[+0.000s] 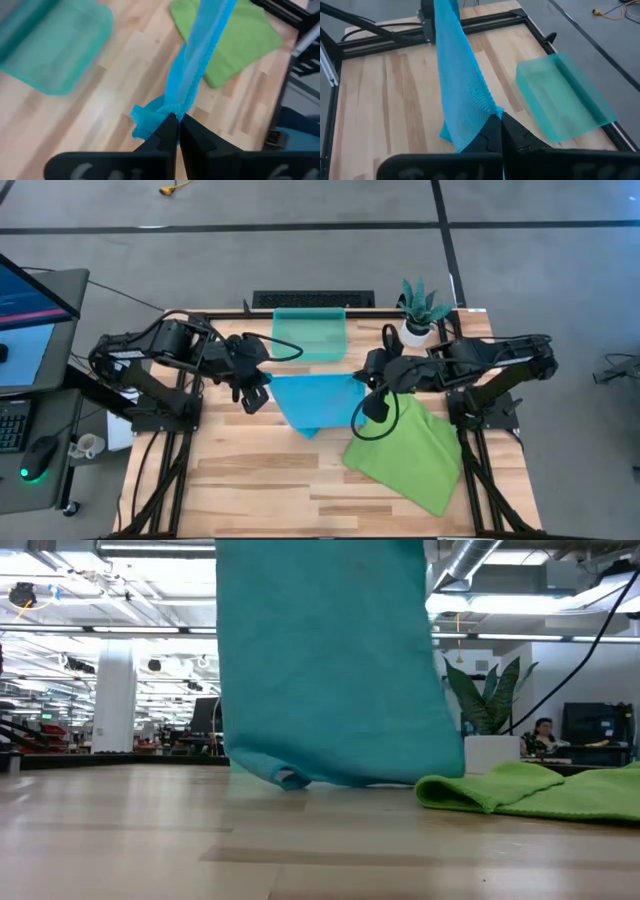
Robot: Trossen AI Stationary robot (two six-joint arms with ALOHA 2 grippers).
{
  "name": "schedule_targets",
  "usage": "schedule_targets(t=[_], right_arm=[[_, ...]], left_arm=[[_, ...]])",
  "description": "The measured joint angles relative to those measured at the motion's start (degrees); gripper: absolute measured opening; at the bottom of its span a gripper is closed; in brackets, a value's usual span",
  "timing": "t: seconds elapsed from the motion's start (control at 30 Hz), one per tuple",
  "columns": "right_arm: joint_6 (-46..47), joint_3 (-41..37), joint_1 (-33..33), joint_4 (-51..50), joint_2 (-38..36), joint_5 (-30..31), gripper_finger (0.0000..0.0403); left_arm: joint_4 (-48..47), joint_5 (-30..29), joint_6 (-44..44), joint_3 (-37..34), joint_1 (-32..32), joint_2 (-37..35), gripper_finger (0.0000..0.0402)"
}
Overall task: Roll microfiber towels into tight, uniform cylinder then place into a basket
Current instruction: Fold the blue microfiber cloth
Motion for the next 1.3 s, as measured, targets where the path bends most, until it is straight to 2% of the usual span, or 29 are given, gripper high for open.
schedule_targets(t=[0.37,0.57,0.73,0.93,1.13,1.2,1.3], right_arm=[[0.1,0.0,0.1,-0.6,0.0,-0.2,0.0005],[0.2,0.0,0.0,-0.7,0.0,-0.4,0.0005],[0.9,0.0,0.0,-2.9,0.0,-0.4,0.0005],[3.8,0.0,0.0,-6.5,0.0,-0.4,0.0005],[6.2,0.0,1.5,-10.8,0.0,-0.4,0.0006],[6.2,0.0,2.1,-10.7,0.0,-0.4,0.0006],[6.2,0.0,2.8,-10.8,0.0,-0.4,0.0006]], left_arm=[[-0.3,-0.9,8.3,0.0,0.0,0.0,0.0086],[0.8,-2.4,14.0,-0.7,-0.5,2.7,0.009],[2.2,-3.3,20.7,-2.4,-1.1,8.7,0.0091],[9.8,-3.4,27.5,-6.1,-1.2,12.8,0.0091],[12.5,-1.7,27.7,-11.5,-2.3,11.6,0.0087],[14.8,-2.1,26.9,-15.3,-3.2,9.6,0.0085],[24.7,-2.7,25.7,-24.8,-4.1,5.3,0.0083]])
